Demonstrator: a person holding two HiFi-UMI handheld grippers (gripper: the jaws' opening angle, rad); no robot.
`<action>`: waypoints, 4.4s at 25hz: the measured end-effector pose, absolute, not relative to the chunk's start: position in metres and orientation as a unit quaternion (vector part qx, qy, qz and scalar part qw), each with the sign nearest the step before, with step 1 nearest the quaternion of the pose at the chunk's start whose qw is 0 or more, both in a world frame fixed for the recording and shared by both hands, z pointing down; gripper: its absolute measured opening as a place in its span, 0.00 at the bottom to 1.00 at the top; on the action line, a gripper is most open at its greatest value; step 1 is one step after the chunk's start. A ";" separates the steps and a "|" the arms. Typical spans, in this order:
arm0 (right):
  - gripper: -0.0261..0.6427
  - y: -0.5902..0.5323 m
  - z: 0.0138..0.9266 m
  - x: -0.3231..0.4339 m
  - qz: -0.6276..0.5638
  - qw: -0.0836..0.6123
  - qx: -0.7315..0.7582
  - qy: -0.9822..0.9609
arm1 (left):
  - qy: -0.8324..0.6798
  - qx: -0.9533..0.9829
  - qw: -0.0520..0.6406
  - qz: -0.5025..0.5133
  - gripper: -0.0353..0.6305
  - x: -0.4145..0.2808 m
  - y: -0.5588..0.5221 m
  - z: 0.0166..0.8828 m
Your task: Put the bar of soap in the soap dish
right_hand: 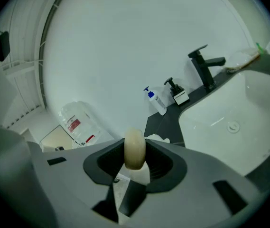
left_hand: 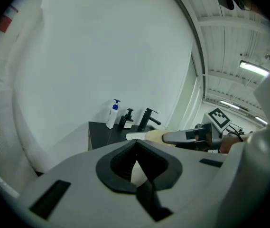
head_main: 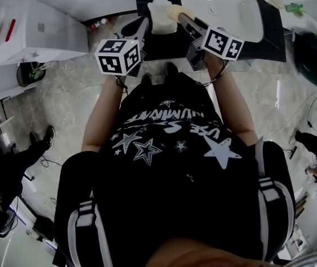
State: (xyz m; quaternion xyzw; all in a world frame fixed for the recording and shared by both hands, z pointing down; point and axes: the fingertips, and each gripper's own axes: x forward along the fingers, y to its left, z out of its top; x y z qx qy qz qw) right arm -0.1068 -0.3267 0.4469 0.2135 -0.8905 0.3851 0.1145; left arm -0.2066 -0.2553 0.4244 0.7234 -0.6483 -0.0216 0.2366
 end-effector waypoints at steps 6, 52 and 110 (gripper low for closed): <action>0.23 -0.345 0.456 -0.124 0.259 0.195 0.162 -0.932 | -0.671 0.699 0.245 -0.013 0.07 -0.207 -0.276 0.431; 0.23 -0.328 0.527 -0.178 -0.399 0.452 -0.028 -0.797 | -0.708 0.650 0.275 0.024 0.07 -0.210 -0.292 0.469; 0.23 -0.283 0.507 -0.174 -0.206 0.444 0.011 -0.872 | -0.669 0.689 0.277 0.019 0.07 -0.224 -0.272 0.472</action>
